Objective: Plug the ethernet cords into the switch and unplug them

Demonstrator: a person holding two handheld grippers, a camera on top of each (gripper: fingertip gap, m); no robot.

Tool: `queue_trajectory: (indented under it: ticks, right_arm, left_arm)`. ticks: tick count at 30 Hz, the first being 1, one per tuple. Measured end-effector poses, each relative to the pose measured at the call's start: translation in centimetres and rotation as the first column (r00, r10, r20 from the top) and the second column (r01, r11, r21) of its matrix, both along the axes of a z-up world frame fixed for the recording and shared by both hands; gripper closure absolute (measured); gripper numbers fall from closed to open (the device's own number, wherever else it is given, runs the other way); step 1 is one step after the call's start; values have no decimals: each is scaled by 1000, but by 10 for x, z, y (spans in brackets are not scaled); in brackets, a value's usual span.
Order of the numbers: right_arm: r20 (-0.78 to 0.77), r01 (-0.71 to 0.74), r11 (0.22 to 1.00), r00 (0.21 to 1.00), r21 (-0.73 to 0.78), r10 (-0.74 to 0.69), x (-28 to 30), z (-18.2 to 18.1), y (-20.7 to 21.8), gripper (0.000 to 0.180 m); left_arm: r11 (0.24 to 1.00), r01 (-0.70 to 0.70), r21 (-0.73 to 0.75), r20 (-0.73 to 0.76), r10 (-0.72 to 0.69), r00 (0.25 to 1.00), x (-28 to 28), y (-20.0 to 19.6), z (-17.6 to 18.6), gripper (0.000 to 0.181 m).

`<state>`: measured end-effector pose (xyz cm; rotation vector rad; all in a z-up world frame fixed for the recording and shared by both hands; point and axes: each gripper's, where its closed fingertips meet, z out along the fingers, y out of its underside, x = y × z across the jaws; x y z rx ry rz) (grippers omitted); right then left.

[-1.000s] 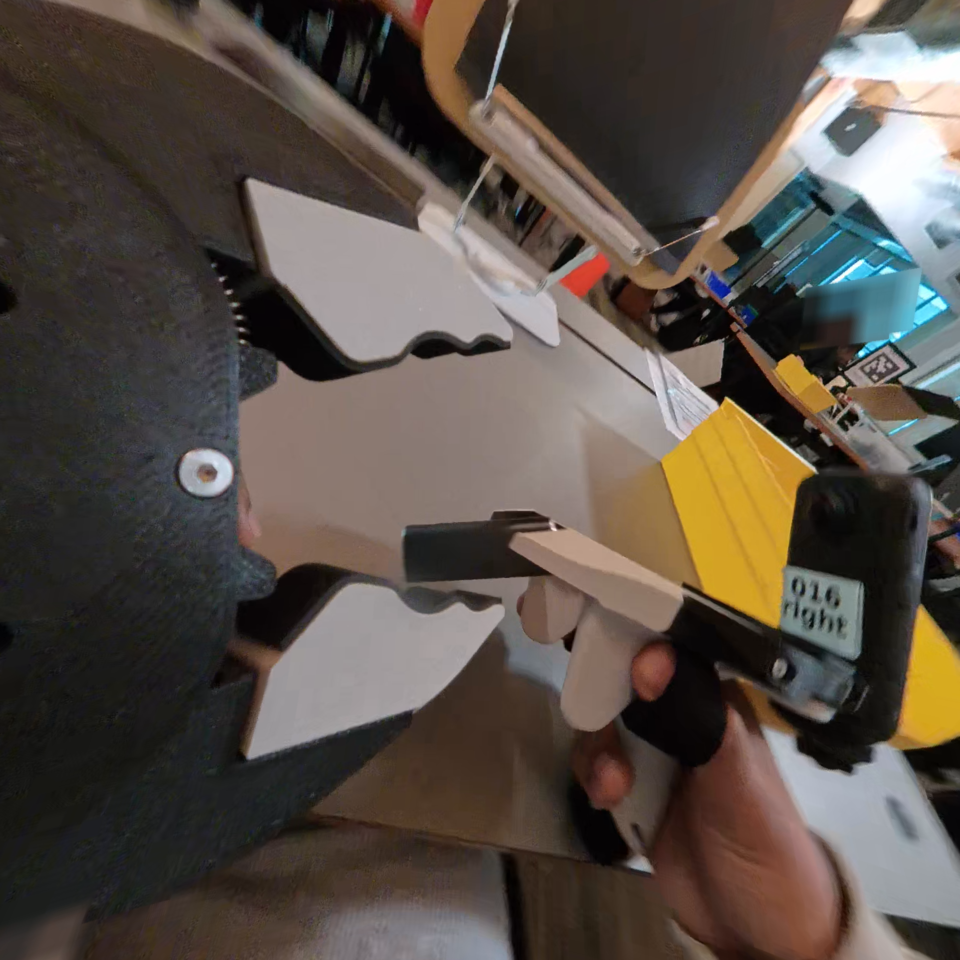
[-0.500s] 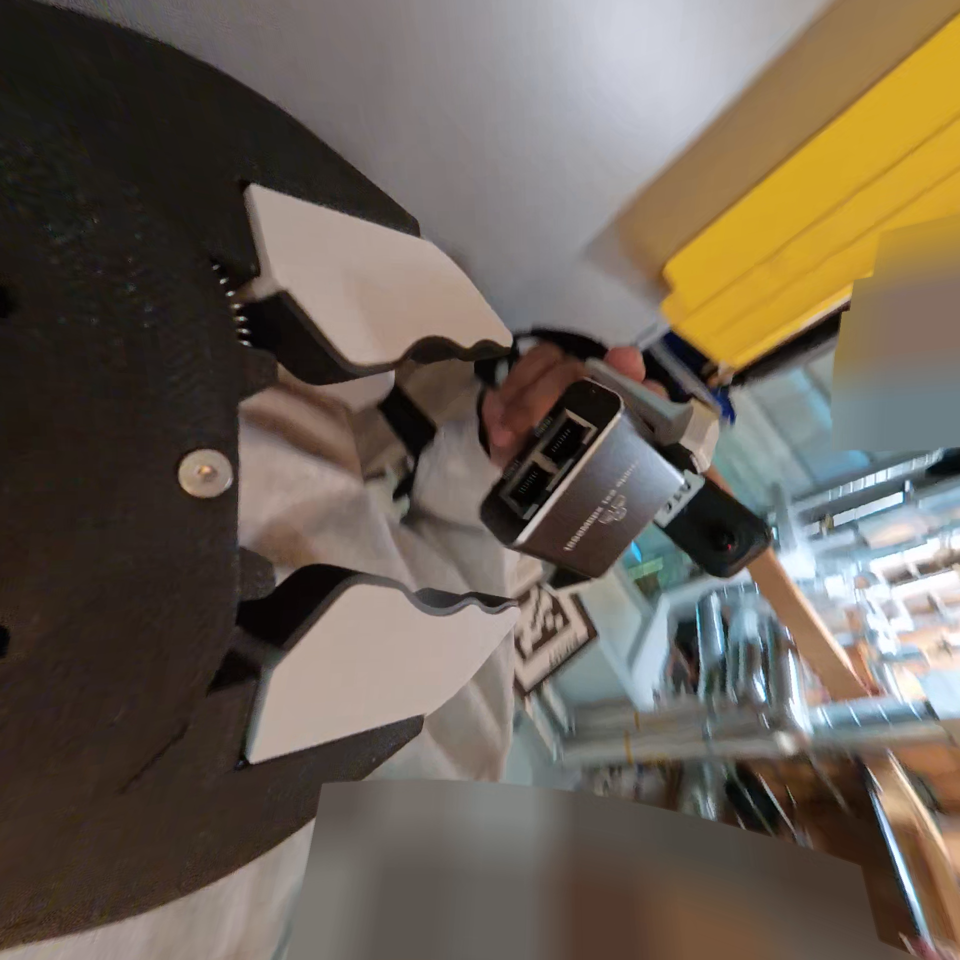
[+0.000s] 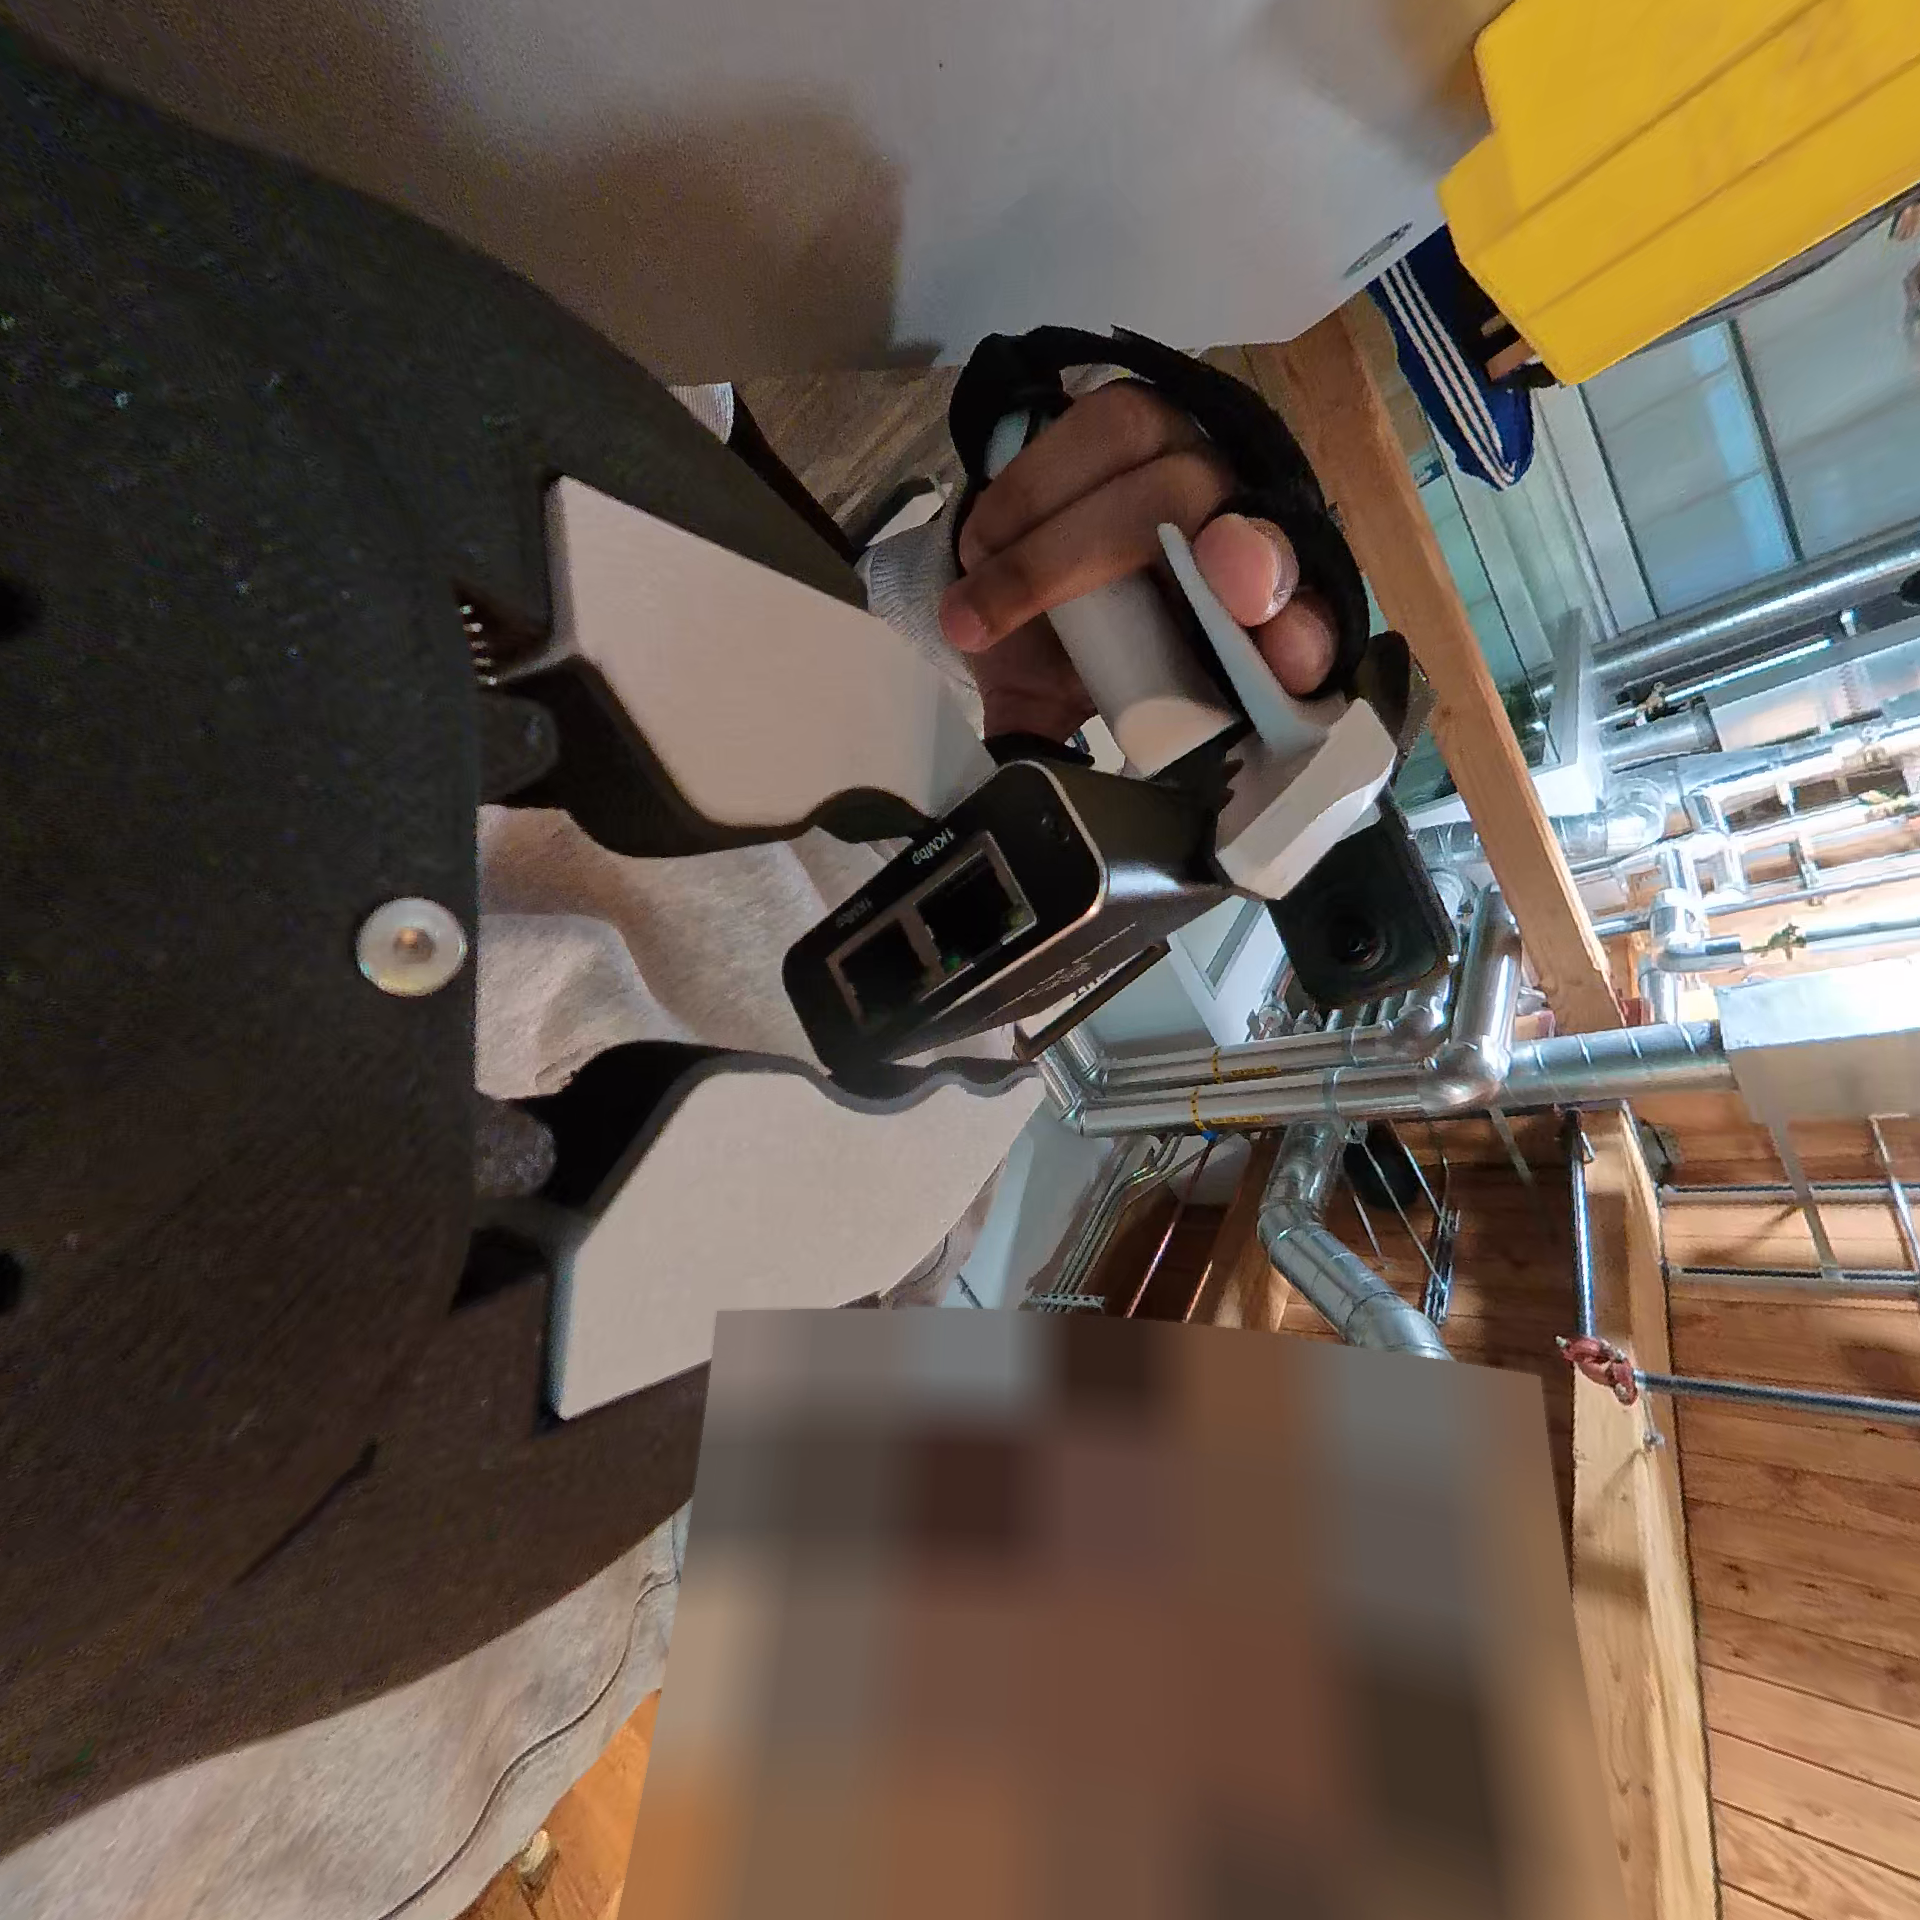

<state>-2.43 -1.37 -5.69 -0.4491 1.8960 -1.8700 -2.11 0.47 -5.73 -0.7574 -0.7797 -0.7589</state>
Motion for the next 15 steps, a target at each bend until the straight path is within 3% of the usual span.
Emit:
queue_trajectory:
  ticks: [4,7,10,15]
  right_arm:
    - [-19,5,1000,1000,-20,-5,0,-1,-1,117]
    - [-17,60,996,998,-60,-62,-7,2,-4,116]
    - [-10,114,989,993,-90,-116,-15,5,-7,100]
    - [96,107,994,990,-16,-105,-18,2,-9,104]
  left_arm:
    - [1000,-3,2,9,2,1000,-1,-1,-2,144]
    - [995,-84,-56,-3,84,996,-7,-8,-7,156]
    - [987,-149,-59,-32,148,989,-11,-18,-4,155]
    - [957,-261,-130,-100,249,963,-16,-25,-7,156]
